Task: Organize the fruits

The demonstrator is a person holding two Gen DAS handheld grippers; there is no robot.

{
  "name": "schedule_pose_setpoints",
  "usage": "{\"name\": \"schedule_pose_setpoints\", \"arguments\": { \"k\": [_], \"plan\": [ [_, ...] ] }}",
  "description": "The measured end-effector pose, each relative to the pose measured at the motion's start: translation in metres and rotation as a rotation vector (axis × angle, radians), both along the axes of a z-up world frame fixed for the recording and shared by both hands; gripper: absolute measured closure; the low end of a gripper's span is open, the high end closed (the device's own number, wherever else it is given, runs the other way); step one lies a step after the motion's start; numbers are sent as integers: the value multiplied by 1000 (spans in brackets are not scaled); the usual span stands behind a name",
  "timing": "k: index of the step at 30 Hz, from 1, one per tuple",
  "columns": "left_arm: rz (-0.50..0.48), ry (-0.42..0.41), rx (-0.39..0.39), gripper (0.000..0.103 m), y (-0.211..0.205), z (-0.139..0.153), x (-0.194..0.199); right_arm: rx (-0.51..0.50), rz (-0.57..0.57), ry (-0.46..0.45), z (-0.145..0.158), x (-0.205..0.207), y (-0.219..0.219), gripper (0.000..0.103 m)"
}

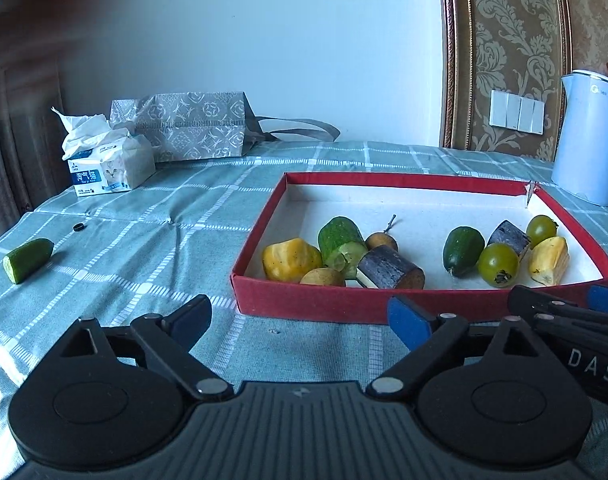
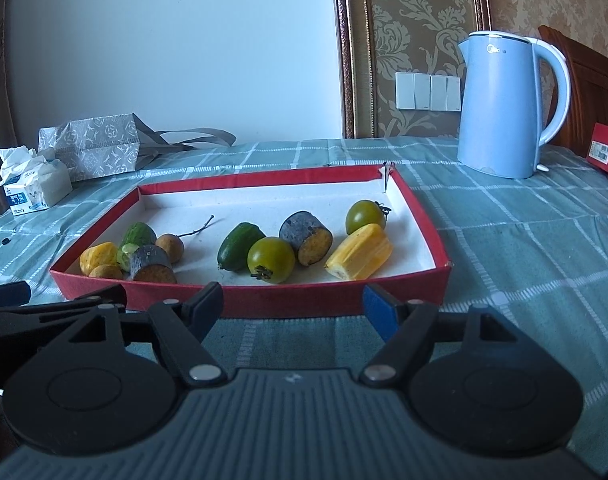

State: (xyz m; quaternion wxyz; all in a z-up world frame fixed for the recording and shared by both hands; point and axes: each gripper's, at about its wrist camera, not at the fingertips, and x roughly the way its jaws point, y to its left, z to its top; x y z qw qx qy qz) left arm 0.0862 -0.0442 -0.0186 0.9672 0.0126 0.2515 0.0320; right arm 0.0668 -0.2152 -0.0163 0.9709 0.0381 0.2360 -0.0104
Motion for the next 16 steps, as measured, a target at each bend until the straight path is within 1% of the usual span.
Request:
{"name": "schedule_pose_setpoints", "arguments": {
  "k": [2, 7, 16],
  "plan": [
    [6, 9, -5, 3, 1, -1, 2, 0, 0, 1, 0, 0, 0, 27],
    [10, 17, -4, 2, 1, -2, 3, 1, 0, 2, 0, 0, 0, 27],
    [11, 14, 1, 3, 0, -2, 2, 4, -2, 3, -1, 0, 0, 27]
  ]
}}
